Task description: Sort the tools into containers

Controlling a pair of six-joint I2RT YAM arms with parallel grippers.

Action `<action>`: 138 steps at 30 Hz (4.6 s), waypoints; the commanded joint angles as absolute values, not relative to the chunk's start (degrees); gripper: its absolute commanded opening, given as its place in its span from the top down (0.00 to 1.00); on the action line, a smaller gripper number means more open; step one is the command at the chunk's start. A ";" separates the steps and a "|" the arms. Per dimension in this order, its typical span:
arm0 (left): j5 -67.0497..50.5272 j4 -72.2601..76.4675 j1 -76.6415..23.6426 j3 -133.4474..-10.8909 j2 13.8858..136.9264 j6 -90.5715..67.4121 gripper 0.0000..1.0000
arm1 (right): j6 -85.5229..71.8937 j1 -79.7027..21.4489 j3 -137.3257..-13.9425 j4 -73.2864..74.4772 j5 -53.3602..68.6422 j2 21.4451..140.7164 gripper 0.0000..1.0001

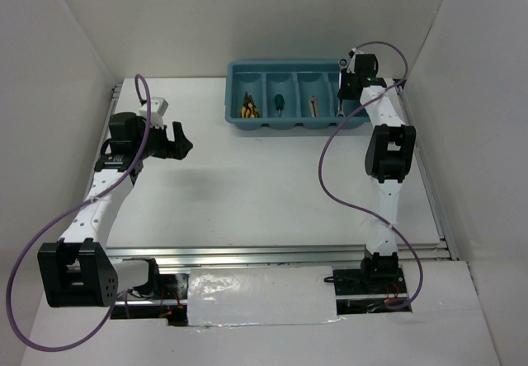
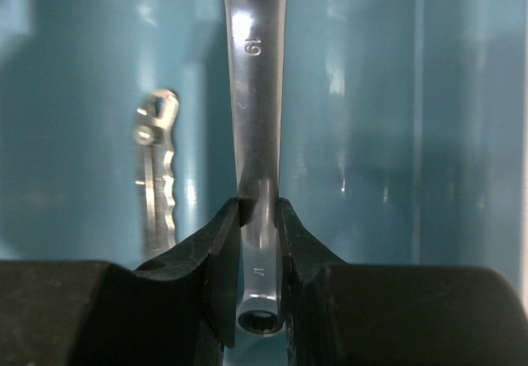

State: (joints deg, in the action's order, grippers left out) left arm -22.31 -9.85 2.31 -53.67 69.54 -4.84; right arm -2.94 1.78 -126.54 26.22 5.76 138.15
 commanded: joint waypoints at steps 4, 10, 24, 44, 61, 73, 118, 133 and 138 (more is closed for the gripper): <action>-22.06 -10.02 2.02 -54.67 67.76 -4.75 0.01 | 6.05 1.40 -129.11 22.67 0.18 140.62 1.00; -21.80 -10.46 2.11 -54.76 67.33 -4.13 0.01 | 9.75 2.11 -127.71 25.31 -1.40 140.80 0.72; -23.12 -6.51 2.02 -54.76 68.12 -4.83 0.01 | 6.22 6.76 -120.25 39.06 11.32 115.07 0.61; -23.73 -2.99 1.14 -51.33 68.02 -2.81 0.01 | 10.39 25.58 -70.77 57.95 7.30 88.95 0.58; -21.62 -4.22 0.79 -53.43 71.54 -4.83 0.01 | 2.55 23.82 -62.13 41.75 4.13 96.59 0.65; -20.13 -5.36 0.44 -54.84 72.60 -4.92 0.01 | 1.85 23.03 -61.18 38.94 2.20 100.90 0.66; -18.37 -7.29 -2.29 -56.43 72.51 -2.81 0.01 | -1.06 0.44 -115.60 14.67 0.70 129.38 0.84; -13.54 -10.37 -1.84 -59.85 73.83 -2.73 0.01 | -2.20 2.54 -105.22 22.15 10.19 110.50 0.10; -8.96 -11.69 -1.58 -58.19 72.17 -2.03 0.01 | 1.56 4.92 -85.37 21.45 11.69 92.40 0.00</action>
